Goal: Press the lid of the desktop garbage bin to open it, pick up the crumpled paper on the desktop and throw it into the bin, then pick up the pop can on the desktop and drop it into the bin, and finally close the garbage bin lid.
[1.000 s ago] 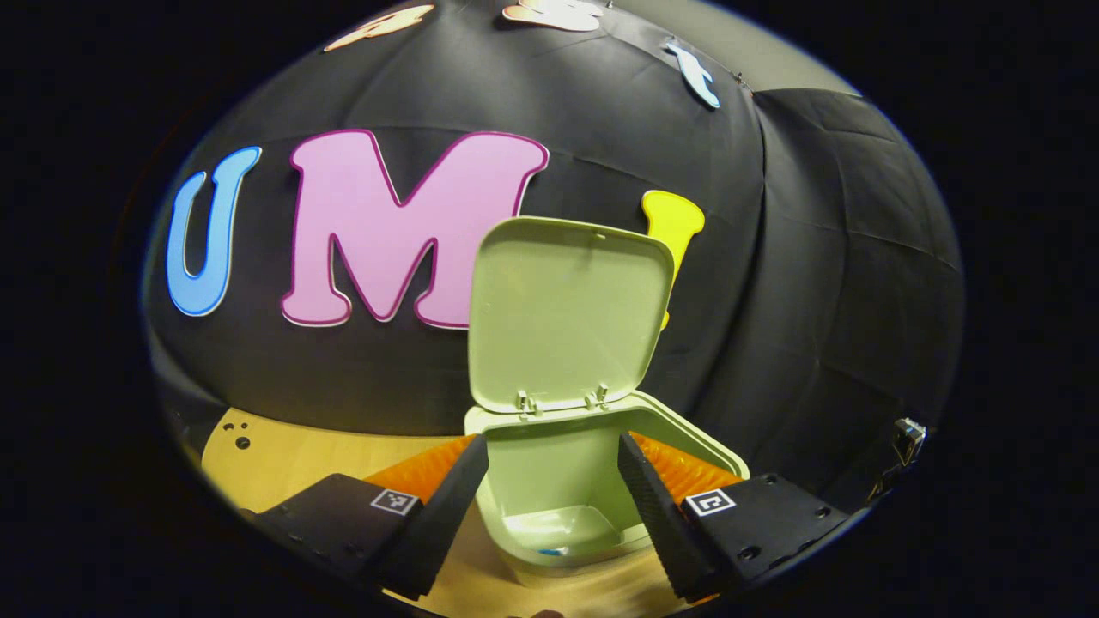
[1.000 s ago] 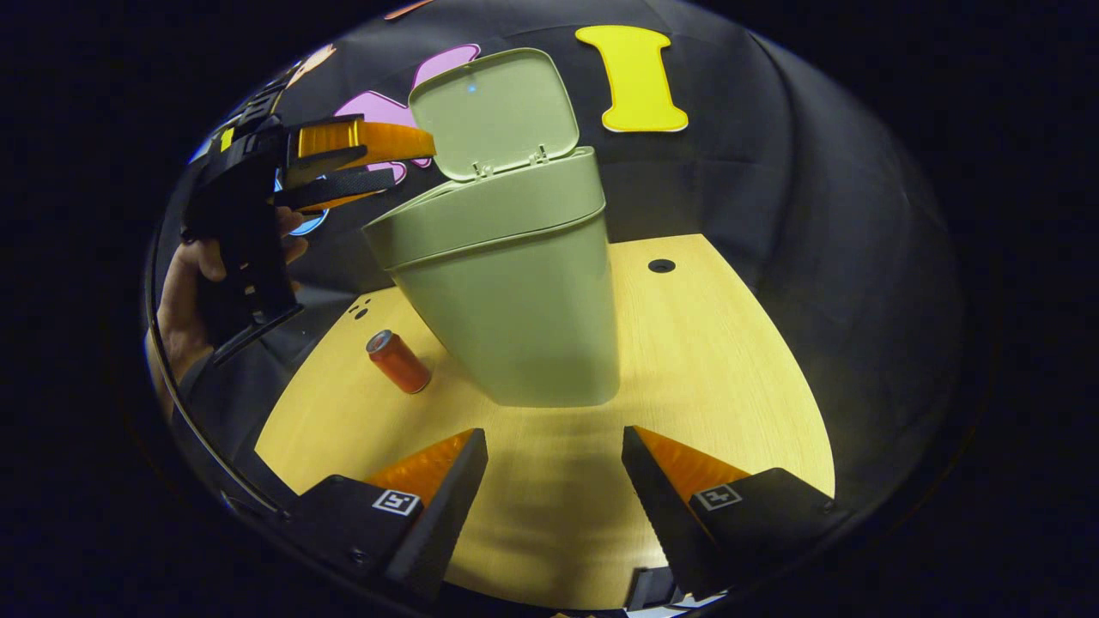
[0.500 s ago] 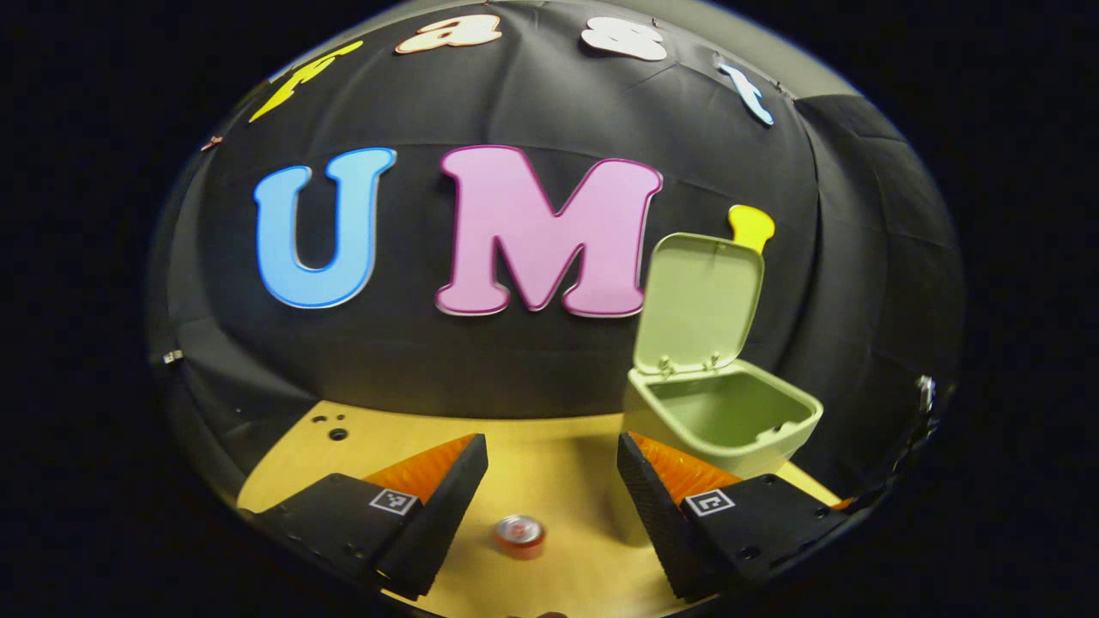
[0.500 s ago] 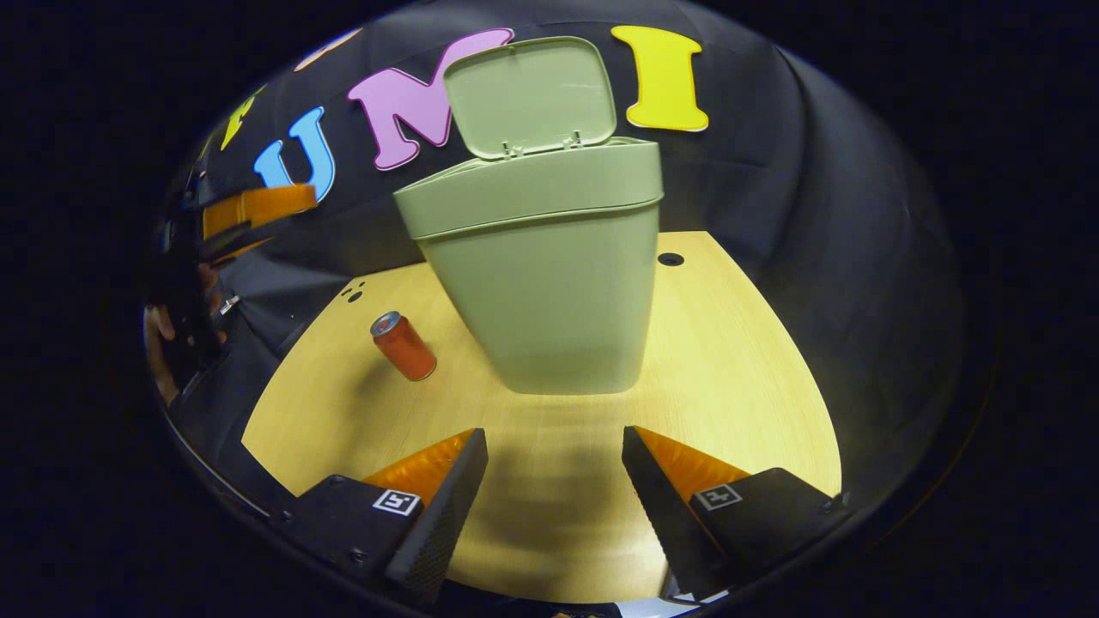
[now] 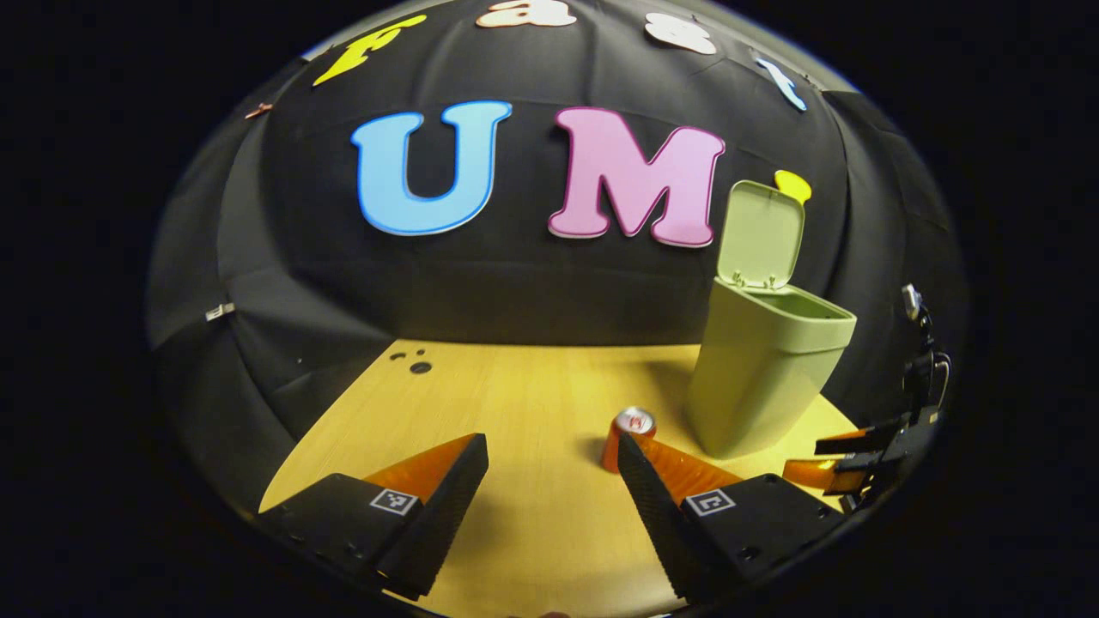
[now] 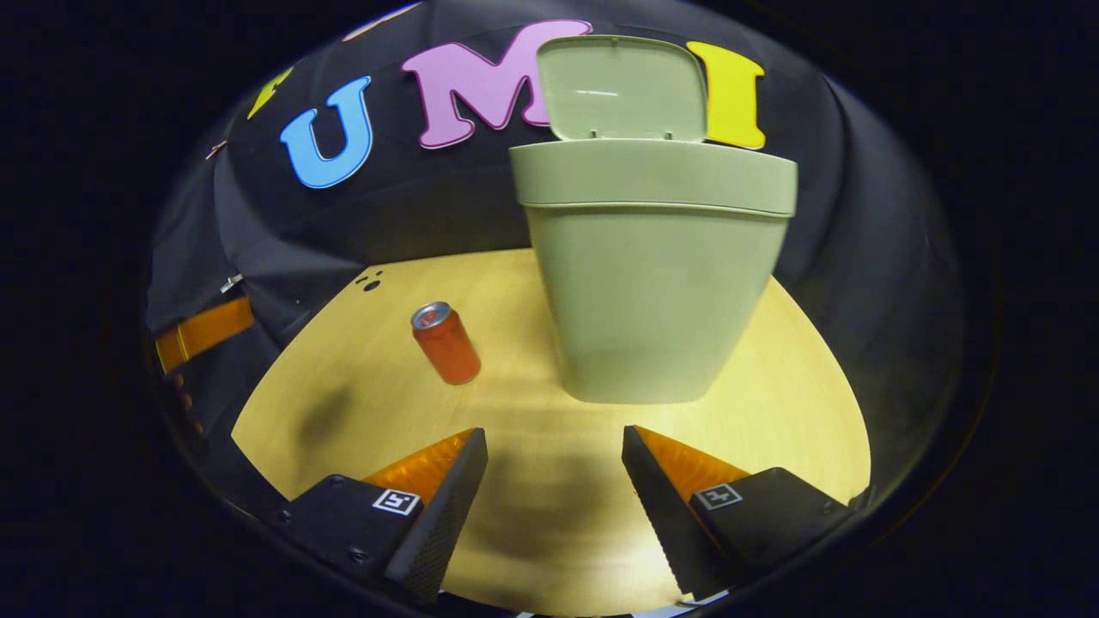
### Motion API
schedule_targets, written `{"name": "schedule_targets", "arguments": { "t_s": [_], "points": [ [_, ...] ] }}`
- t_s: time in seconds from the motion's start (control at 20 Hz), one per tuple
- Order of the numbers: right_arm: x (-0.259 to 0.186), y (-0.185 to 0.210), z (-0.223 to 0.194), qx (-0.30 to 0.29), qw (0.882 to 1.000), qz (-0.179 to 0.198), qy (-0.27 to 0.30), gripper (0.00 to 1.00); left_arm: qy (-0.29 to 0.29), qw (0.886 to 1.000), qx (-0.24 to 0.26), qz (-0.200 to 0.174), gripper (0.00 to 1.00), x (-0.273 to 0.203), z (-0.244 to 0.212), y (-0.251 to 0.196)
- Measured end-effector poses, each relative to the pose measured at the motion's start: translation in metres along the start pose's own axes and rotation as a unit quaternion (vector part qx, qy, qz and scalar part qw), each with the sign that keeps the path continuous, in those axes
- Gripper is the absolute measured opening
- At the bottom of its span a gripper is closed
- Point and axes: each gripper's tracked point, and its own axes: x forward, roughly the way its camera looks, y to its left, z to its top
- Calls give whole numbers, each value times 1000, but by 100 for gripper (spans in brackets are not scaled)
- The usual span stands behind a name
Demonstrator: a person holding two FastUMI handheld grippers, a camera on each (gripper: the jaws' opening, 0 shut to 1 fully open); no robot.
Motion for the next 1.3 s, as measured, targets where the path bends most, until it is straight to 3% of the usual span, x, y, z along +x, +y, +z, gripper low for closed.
{"name": "schedule_targets", "arguments": {
  "t_s": [0.55, 0.7, 0.9, 1.3],
  "points": [
    [88, 70, 22, -29, 999, 5, -45, 99, 58, 997, -58, -3, 96, 4, -79, 57],
    [108, 85, 25, -34, 998, 23, -55, 99, 68, 995, -72, 5, 96, 11, -95, 65],
    [134, 106, 15, -32, 997, 51, -43, 99, 84, 993, -86, 13, 96, 18, -115, 75],
    [182, 128, 16, -2, 996, 62, -56, 99, 105, 987, -120, 33, 96, 35, -147, 89]
  ]
}}
